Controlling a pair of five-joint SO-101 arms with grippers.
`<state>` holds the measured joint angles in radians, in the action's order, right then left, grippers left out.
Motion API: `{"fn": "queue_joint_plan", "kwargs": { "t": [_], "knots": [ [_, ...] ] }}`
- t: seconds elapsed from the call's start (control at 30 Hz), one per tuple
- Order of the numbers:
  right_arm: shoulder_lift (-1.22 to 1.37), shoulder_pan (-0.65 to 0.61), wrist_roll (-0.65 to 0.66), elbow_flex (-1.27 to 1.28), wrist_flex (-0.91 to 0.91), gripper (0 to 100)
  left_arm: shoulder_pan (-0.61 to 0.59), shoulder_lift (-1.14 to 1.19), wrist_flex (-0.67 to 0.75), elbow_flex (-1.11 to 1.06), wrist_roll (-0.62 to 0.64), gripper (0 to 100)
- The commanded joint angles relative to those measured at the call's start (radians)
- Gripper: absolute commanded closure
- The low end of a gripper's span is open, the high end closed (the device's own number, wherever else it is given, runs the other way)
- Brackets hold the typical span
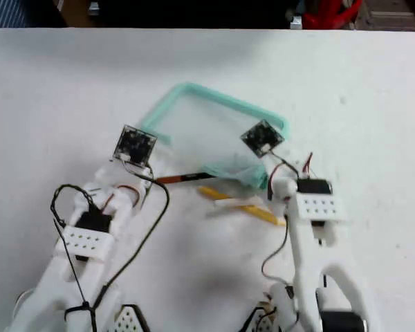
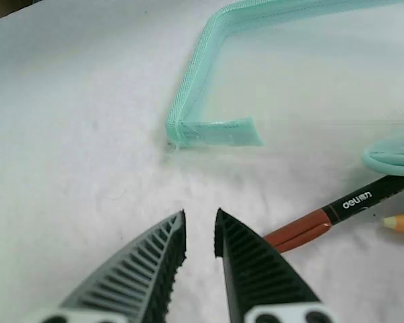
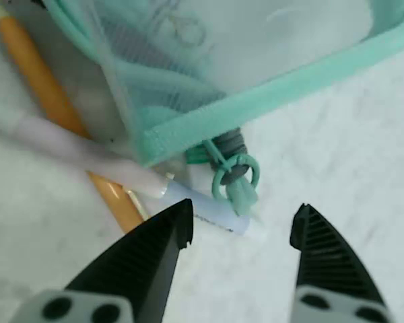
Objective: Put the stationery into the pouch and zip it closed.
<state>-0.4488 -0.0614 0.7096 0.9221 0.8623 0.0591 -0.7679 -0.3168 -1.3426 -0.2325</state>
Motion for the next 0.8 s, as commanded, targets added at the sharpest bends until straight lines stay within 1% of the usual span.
{"fn": "queue_joint_plan", "kwargs": {
  "t": [0.0,0.13,0.3,0.37,0.5,0.63,0.7,0.77],
  "knots": [
    [0.097,0.004,0.028,-0.084,-0.059,75.5,0.010,0.002,0.021,0.005,-0.009,91],
    [0.156,0.013,0.032,-0.109,-0.117,75.7,0.013,0.002,0.021,0.006,-0.009,91],
    [0.194,-0.054,0.038,-0.114,-0.119,75.9,0.015,0.002,0.021,0.006,-0.009,91],
    [0.223,-0.065,0.035,-0.115,-0.157,76.8,0.015,0.002,0.021,0.006,-0.009,91],
    [0.323,-0.061,0.038,-0.117,-0.229,86.6,0.012,0.002,0.021,0.006,-0.009,91],
    [0.352,-0.015,0.032,-0.169,-0.216,98.6,0.012,0.002,0.023,0.006,-0.009,91],
    [0.332,0.010,0.032,-0.178,-0.216,97.1,0.013,0.002,0.023,0.006,-0.009,91],
    [0.282,0.022,0.032,-0.189,-0.193,98.3,0.015,0.002,0.023,0.008,-0.009,91]
  ]
}}
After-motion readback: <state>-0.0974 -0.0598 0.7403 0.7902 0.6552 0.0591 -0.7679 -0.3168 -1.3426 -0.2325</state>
